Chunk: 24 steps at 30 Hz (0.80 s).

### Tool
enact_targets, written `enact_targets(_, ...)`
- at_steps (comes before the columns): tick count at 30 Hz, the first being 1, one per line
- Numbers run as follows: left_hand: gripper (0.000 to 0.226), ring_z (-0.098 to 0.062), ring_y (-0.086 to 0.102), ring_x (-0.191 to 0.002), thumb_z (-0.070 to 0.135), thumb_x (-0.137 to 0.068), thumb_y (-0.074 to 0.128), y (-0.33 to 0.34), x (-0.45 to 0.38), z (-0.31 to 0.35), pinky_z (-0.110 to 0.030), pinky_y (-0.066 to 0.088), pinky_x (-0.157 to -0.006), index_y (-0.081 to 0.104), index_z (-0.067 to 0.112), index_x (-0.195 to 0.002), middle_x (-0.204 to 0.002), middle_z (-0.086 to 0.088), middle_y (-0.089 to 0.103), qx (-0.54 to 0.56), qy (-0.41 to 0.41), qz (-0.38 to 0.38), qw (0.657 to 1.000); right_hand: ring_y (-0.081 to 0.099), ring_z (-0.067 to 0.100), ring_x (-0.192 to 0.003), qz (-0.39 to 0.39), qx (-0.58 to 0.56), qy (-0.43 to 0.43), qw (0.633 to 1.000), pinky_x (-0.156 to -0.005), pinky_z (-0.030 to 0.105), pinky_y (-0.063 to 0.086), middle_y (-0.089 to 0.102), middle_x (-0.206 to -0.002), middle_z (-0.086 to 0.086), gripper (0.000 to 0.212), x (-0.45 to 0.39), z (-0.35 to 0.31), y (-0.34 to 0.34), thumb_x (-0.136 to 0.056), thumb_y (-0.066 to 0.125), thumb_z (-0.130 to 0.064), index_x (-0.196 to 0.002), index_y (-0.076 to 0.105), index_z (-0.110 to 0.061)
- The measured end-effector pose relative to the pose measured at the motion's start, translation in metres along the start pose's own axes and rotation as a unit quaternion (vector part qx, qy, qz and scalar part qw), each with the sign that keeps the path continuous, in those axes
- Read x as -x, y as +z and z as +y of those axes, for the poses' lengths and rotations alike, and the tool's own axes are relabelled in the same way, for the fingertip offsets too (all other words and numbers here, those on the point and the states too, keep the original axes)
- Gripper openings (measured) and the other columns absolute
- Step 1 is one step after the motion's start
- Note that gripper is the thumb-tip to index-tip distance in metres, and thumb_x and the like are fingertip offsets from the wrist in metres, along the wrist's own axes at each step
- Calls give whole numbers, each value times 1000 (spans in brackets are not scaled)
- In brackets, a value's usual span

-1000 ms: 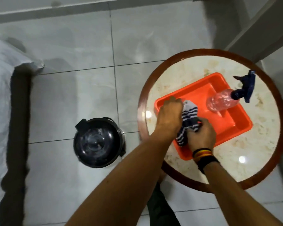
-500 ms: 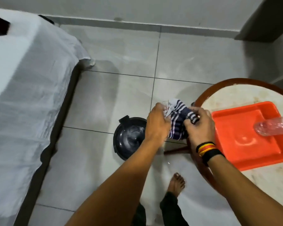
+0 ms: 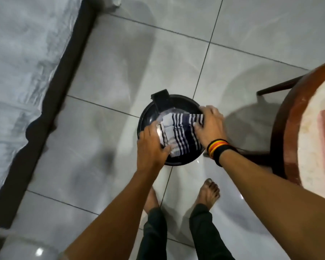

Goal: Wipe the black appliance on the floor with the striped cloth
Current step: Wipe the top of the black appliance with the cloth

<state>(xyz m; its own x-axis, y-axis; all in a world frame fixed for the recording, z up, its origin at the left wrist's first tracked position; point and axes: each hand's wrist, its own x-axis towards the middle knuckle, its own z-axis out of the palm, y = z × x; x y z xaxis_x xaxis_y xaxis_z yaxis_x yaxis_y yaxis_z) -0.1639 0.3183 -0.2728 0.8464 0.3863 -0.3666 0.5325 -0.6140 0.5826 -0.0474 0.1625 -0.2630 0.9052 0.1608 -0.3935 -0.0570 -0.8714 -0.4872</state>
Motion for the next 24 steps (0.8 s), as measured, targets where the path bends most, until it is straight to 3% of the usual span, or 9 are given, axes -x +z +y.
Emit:
enact_targets(3, 145, -37, 2, -160, 65, -61, 88, 12, -22, -20, -55, 13, -129, 4, 8, -164, -173, -19, 3, -127, 23, -75, 989, 8, 34, -156, 7, 62, -10, 998, -124, 54, 15, 8, -169, 13, 69, 1, 2, 36, -99, 50, -40, -158, 23, -15)
enact_targets(6, 175, -38, -27, -156, 85, -43, 81, 30, -43, -33, -57, -12, -124, -17, -1, -160, -168, -22, -28, -170, 45, -144, 974, -10, 33, -156, -17, 98, -5, 995, -123, 58, 0, -9, -170, 13, 84, 14, 10, 82, -100, 35, -59, -161, 1, -12)
enact_targets(8, 181, -39, -30, -154, 90, -38, 78, 45, -50, -42, -62, -13, -124, -21, -3, -158, -167, -23, -30, -188, 59, -158, 968, -12, 35, -156, -17, 120, 6, 993, -124, 61, 1, -13, -169, 15, 88, 18, 19, 106, -99, 29, -64, -160, -4, -10)
enact_targets(12, 172, -42, -21, -157, 96, -39, 57, 58, -51, -50, -67, -6, -124, -8, -6, -160, -170, -25, -17, -166, 75, -114, 977, -6, 41, -155, 26, 161, 5, 987, -122, 65, 6, -6, -168, 21, 88, 8, 20, 121, -100, 28, -62, -159, 0, -4)
enact_targets(15, 169, -39, -30, -154, 94, -41, 54, 59, -51, -47, -61, -16, -122, -15, -3, -160, -167, -19, -30, -139, 68, -125, 980, -3, 45, -154, 40, 175, 1, 984, -121, 67, 4, -1, -168, 23, 89, -16, 2, 123, -99, 24, -64, -159, 3, -2)
enact_targets(18, 169, -36, -42, -149, 92, -44, 65, 59, -54, -49, -56, -28, -118, -18, 1, -160, -159, -14, -44, -135, 62, -140, 979, -4, 42, -155, 17, 227, -95, 969, -123, 63, -2, -2, -169, 19, 83, -43, -10, 121, -100, 13, -63, -160, 2, -7)
enact_targets(20, 173, -35, -45, -147, 91, -41, 70, 57, -55, -50, -54, -34, -115, -16, 2, -161, -158, -15, -46, -124, 61, -155, 978, -4, 38, -156, -15, 266, -192, 945, -124, 61, 2, -1, -170, 15, 74, -49, -1, 112, -103, 14, -56, -161, 2, -10)
enact_targets(23, 169, -34, -44, -148, 95, -43, 65, 55, -53, -45, -55, -29, -119, -13, 5, -163, -162, -15, -43, -131, 46, -152, 979, -3, 33, -157, -85, 322, -307, 892, -125, 58, 9, 0, -170, 12, 68, -29, 35, 91, -105, 17, -48, -161, 1, -12)
enact_targets(24, 167, -33, -43, -149, 93, -46, 67, 53, -53, -42, -56, -26, -121, -15, 5, -162, -162, -13, -42, -127, 39, -151, 979, -3, 31, -157, -104, 316, -309, 891, -124, 57, 12, 0, -171, 10, 67, -18, 49, 84, -105, 20, -46, -161, 1, -14)
